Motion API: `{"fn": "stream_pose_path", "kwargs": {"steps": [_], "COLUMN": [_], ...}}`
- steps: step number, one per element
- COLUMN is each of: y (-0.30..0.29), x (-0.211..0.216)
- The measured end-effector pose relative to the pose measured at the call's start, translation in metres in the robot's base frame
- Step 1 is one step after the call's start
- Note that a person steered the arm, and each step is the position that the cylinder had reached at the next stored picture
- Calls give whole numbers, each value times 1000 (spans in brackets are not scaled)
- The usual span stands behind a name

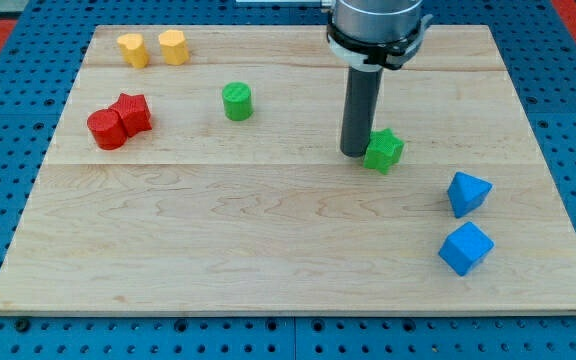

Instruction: Place the green star into the blue triangle

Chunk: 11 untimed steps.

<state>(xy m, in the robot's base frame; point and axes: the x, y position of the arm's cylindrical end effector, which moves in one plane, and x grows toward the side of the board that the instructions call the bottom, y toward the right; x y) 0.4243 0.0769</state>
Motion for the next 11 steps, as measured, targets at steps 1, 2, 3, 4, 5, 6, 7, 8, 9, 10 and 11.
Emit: {"fn": "stream_pose_path", "kwargs": {"steps": [1,2,3,4,5,6,7,8,9,10,11], "y": [6,22,50,86,99,43,76,134,186,185,146], "x": [2,10,16,16,16,-20,-48,-46,-26,-2,10]}}
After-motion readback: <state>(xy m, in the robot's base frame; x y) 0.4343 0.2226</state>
